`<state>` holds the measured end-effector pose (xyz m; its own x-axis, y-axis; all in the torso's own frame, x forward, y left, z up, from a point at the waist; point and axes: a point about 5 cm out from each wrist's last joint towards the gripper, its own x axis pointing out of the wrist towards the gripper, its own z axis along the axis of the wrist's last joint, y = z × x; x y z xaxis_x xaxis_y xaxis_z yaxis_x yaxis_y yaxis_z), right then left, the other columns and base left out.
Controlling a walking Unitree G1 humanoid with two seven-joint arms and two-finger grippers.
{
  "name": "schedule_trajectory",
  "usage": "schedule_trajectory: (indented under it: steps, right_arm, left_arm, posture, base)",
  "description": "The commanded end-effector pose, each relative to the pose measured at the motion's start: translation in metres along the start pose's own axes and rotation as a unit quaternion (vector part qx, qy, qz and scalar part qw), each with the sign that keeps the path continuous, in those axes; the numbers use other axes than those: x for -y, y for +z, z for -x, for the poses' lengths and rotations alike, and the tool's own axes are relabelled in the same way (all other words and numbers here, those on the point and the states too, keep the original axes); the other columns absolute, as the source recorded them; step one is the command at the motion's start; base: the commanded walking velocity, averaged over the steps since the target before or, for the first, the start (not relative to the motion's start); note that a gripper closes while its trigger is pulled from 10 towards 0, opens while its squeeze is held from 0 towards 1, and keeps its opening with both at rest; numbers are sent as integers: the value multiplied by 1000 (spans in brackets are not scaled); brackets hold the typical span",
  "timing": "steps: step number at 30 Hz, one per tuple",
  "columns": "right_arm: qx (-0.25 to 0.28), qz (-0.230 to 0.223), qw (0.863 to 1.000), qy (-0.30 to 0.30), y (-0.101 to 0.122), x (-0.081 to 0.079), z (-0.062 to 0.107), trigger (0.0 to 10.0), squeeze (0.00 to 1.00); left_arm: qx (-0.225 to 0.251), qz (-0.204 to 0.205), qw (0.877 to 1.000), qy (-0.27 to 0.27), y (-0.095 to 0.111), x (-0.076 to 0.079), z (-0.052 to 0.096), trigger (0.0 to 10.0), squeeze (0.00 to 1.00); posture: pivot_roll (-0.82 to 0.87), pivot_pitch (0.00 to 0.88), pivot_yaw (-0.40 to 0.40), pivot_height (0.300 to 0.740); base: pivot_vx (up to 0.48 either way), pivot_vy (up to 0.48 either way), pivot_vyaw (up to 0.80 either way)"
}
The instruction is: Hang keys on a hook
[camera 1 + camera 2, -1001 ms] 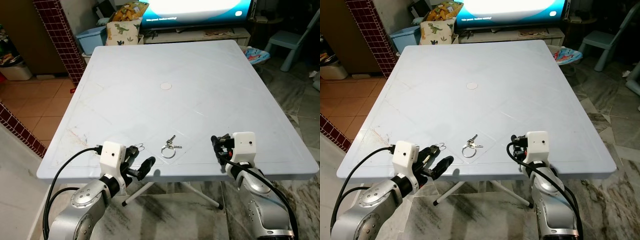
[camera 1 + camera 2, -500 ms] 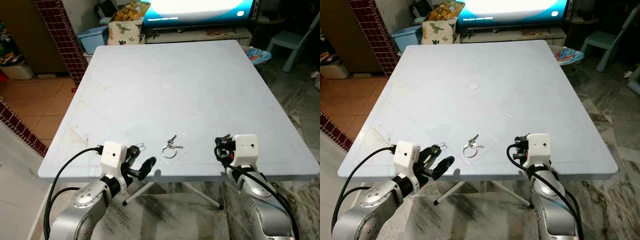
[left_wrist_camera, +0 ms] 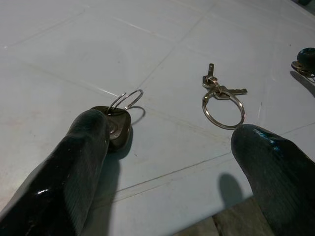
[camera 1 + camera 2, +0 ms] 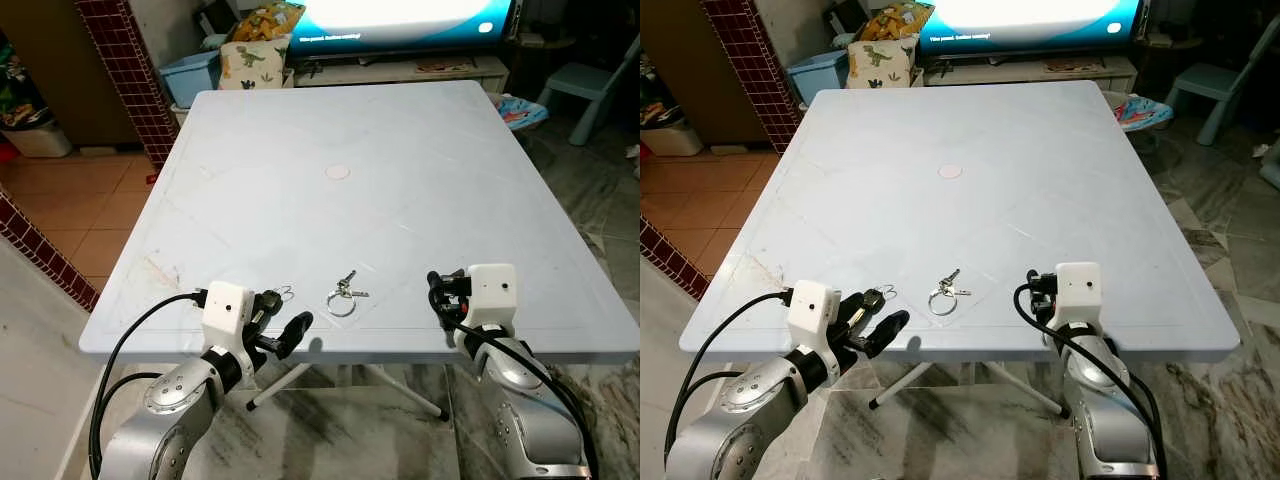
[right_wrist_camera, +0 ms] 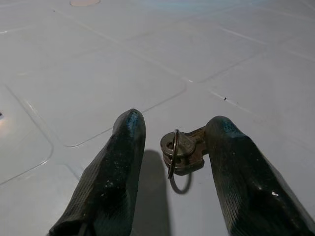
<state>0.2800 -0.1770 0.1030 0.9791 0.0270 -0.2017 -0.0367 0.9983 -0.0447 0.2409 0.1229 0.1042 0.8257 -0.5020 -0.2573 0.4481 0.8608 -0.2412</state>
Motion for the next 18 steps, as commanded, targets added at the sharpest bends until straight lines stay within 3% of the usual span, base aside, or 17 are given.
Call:
schedule_trajectory:
  steps: [1,2,18]
  right_arm:
    - [-3,-8,1000,0,-1,-1,-1,2000,0]
    - [-3,-9,1000,0,-1,-1,0,0,0]
    - [-9,-16,1000,-6,-4,0,1,0,0]
  left_arm:
    - [-2,-8,1000,-1,0,-1,-1,10000,0]
    - [-2,-9,1000,-1,0,-1,-1,10000,0]
    - [-3,-11,1000,-3,0,-1,-1,10000,0]
  posture:
    - [-46,81,75,740]
    - [-46,81,75,740]
    - [-48,84,77,740]
  base:
    - [0,0,0]
    - [0,0,0]
    - [0,0,0]
